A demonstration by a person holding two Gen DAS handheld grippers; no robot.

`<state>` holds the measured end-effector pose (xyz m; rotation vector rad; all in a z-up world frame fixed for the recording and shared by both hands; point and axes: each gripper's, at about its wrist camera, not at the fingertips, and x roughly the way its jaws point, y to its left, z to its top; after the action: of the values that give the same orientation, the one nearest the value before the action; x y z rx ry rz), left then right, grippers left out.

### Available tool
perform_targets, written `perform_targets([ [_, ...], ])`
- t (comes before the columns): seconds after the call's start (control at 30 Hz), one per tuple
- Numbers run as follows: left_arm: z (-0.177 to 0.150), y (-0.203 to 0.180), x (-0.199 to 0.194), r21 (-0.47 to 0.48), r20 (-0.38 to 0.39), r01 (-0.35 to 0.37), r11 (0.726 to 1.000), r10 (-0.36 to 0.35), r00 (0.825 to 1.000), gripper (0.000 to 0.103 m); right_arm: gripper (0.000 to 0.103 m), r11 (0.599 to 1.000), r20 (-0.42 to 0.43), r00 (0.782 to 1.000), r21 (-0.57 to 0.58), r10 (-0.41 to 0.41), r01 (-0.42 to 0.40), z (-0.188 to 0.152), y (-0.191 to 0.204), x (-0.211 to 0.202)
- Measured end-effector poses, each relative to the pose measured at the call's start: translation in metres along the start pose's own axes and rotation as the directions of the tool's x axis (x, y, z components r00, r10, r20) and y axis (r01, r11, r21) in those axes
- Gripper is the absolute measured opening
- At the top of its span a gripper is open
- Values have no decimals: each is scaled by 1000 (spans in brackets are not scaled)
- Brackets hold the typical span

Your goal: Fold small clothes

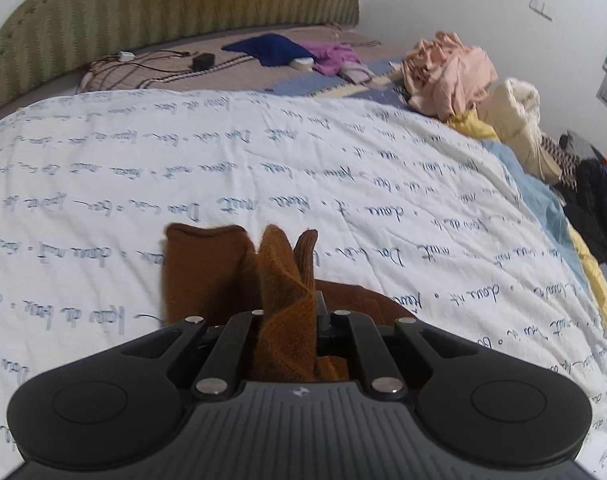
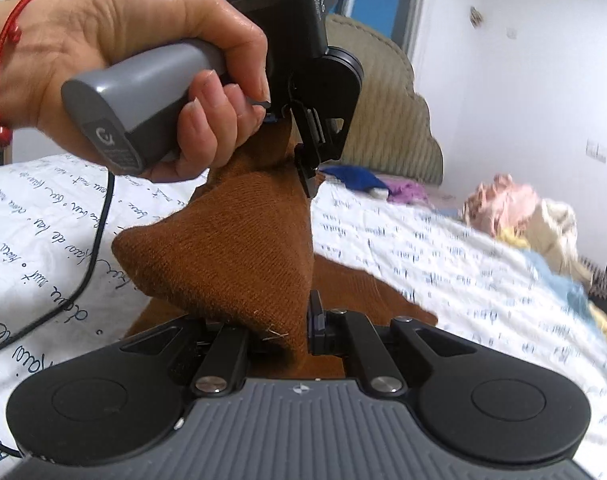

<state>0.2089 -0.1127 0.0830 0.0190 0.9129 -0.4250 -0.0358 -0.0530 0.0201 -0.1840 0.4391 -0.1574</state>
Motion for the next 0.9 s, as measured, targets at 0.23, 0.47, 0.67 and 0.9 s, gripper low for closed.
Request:
perform_targets([
  [0.23,-4,-27,29,29,-44,1,1000,0,999,9,11,958,-84,988,267,129,-103,-13,-41,16],
  [0.47,-11,-57,47,91,-60,25,996,-20,998,10,14,883,-108,970,445,219,-150,-32,-63,25],
  [0.67,-3,-44,54,-28,-45,113,993,-114,993,34,16,882,-111,968,444,226,-155,-36,-62,24],
  [0.9,1,-9,33,-138,83,104,985,-94,992,81,20,862,-109,962,477,251,-171,-39,-72,32],
])
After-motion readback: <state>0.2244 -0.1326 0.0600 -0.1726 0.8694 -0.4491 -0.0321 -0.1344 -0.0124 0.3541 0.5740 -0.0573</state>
